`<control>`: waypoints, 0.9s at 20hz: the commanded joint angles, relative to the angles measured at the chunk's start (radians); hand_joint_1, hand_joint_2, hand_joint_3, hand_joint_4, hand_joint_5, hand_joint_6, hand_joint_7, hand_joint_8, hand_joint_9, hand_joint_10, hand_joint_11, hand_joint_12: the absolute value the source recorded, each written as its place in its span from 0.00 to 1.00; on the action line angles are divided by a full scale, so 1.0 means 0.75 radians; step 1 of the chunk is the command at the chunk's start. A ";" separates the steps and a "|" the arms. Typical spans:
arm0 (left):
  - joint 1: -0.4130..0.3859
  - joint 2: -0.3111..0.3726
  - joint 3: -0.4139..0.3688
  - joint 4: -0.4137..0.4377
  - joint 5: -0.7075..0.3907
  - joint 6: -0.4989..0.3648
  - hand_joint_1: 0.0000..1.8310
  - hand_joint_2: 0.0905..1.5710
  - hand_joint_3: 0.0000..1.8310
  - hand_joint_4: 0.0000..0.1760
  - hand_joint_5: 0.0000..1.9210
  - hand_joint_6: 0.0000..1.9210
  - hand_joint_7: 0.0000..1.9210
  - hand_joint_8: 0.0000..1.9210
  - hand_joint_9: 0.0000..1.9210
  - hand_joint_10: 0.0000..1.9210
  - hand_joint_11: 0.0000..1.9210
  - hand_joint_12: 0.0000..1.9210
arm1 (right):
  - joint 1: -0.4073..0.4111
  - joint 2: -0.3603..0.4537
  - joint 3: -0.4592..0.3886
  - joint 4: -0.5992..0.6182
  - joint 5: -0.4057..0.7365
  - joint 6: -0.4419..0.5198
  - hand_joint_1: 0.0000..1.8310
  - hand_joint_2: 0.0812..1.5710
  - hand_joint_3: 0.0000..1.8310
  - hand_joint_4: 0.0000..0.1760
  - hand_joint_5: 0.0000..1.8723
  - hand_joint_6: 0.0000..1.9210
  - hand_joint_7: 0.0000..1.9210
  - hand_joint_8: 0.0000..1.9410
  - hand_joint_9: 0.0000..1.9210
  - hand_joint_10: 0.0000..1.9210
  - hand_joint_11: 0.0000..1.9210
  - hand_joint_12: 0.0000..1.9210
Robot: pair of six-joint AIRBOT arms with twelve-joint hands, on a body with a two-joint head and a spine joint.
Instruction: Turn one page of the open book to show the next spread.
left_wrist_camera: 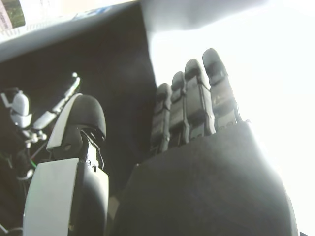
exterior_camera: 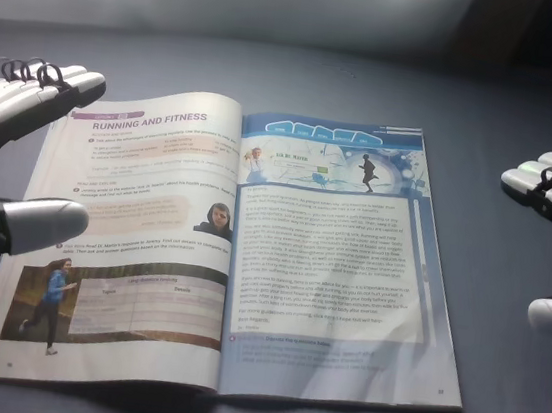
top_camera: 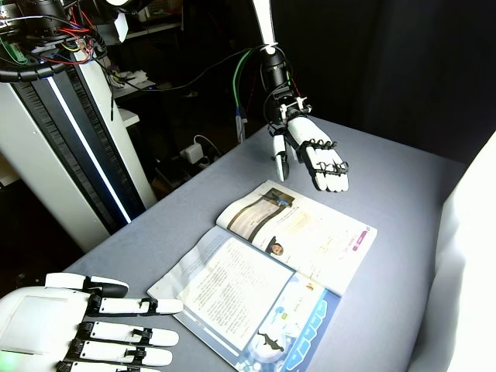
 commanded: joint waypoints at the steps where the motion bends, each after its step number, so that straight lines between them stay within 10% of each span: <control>1: 0.002 0.012 0.001 -0.035 -0.160 -0.005 0.02 0.70 0.01 0.00 0.00 0.00 0.00 0.00 0.00 0.00 0.00 0.00 | 0.020 0.012 -0.004 0.001 0.127 0.000 0.01 0.78 0.02 0.00 0.00 0.00 0.00 0.00 0.00 0.00 0.00 0.00; 18: 0.211 0.052 -0.066 -0.216 -0.266 0.014 0.04 0.73 0.00 0.00 0.00 0.00 0.00 0.00 0.00 0.00 0.00 0.00 | 0.305 -0.188 0.126 -0.604 -0.471 0.265 0.01 0.75 0.00 0.00 0.00 0.00 0.00 0.00 0.00 0.00 0.00 0.00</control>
